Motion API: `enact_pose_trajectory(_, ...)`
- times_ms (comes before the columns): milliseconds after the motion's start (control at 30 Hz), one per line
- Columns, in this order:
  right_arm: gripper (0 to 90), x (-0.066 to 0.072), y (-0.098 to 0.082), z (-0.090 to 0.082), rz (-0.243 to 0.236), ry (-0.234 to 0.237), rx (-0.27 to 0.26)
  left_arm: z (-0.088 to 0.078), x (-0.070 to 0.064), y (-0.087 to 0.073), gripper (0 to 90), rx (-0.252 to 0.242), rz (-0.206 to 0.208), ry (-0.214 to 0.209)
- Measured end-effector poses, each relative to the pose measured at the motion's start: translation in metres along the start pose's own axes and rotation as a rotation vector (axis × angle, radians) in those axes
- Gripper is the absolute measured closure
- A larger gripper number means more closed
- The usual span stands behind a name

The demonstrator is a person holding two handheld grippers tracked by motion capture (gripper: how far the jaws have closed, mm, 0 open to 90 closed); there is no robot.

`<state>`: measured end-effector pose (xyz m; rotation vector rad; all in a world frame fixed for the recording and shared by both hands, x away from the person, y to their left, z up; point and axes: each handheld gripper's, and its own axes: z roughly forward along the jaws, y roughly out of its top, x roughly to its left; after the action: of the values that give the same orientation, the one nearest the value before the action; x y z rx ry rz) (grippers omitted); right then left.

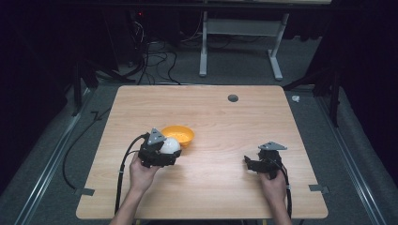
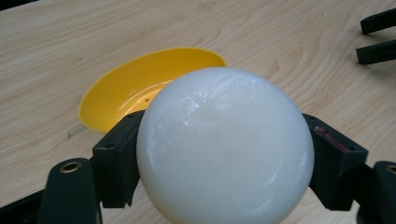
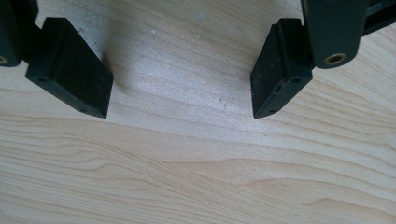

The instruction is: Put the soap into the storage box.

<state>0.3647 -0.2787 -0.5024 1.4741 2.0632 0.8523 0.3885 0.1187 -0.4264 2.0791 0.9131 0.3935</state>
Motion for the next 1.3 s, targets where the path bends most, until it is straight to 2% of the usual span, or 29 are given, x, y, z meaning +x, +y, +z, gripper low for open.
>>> enact_pose_trajectory(267,22.0,0.0,0.0,0.0,0.001,0.0,0.0,0.004,0.006,0.007,24.3,0.004,-0.016,-0.02)
enact_pose_trajectory(367,22.1,0.0,0.0,0.0,0.001,0.0,0.0,0.006,0.007,0.01,24.3,0.017,-0.006,-0.007)
enact_pose_trajectory(533,22.1,0.0,0.0,0.0,0.001,0.0,0.0,0.009,0.009,0.014,24.2,0.021,-0.006,-0.009)
enact_pose_trajectory(700,22.1,0.0,0.0,0.0,0.001,0.0,0.0,0.011,0.014,0.017,24.2,0.021,-0.023,-0.016)
enact_pose_trajectory(1067,22.1,0.0,0.0,0.0,0.001,0.0,0.0,0.02,0.02,0.026,24.2,0.044,-0.023,-0.011)
enact_pose_trajectory(1300,22.1,0.0,0.0,0.0,0.001,0.001,0.0,0.028,0.027,0.025,24.2,0.054,-0.051,-0.012)
